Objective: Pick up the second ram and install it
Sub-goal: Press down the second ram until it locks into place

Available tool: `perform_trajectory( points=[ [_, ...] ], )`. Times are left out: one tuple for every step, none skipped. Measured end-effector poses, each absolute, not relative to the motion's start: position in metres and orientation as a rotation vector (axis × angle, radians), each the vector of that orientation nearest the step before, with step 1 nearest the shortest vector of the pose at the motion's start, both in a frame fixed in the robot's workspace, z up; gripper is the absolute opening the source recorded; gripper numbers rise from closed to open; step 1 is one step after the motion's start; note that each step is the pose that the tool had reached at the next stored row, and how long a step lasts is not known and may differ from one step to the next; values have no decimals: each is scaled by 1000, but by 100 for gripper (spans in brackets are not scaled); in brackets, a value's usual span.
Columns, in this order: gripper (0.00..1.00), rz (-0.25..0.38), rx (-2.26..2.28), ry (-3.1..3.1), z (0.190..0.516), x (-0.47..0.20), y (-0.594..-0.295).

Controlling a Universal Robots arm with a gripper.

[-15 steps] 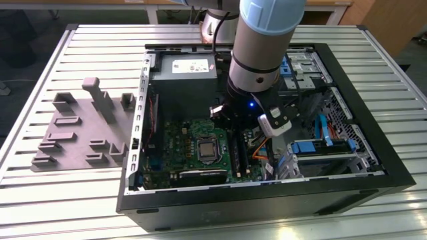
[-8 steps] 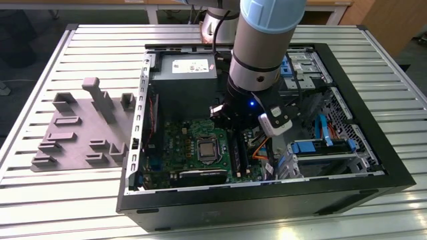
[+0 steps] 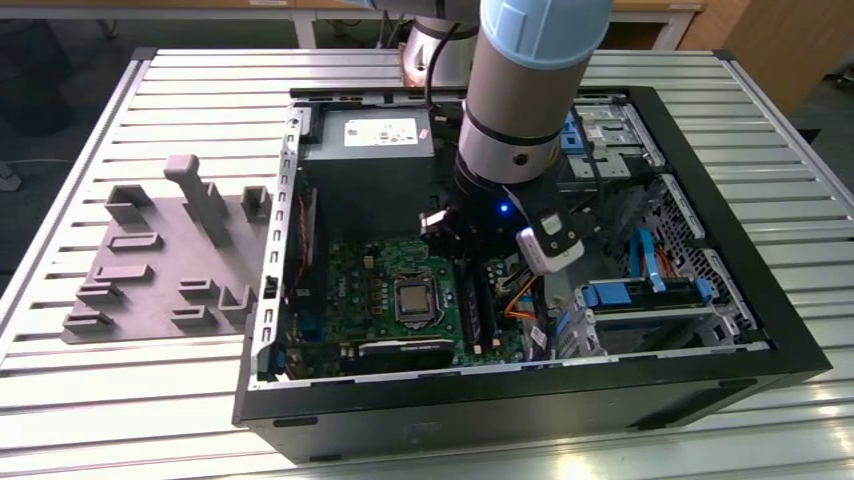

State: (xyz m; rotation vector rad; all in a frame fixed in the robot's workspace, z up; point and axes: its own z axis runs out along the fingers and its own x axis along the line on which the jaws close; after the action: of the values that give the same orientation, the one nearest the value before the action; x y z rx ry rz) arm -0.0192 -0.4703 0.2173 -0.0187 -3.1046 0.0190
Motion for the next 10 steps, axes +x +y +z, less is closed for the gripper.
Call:
perform_trajectory(
  points=[
    [14, 19, -19, -3104, 217, -19, -470],
    [14, 19, -19, -3104, 217, -19, -470],
    [14, 19, -19, -3104, 217, -19, -470],
    [14, 19, -19, -3104, 217, -19, -470],
    [14, 19, -19, -3105, 217, -19, -470],
    [14, 19, -19, -3105, 217, -19, -470],
    [14, 19, -19, -3105, 217, -19, -470],
    [14, 19, -19, -3105, 217, -19, -470],
    [14, 19, -19, -3105, 217, -19, -470],
    [14, 19, -19, -3105, 217, -19, -470]
  ],
)
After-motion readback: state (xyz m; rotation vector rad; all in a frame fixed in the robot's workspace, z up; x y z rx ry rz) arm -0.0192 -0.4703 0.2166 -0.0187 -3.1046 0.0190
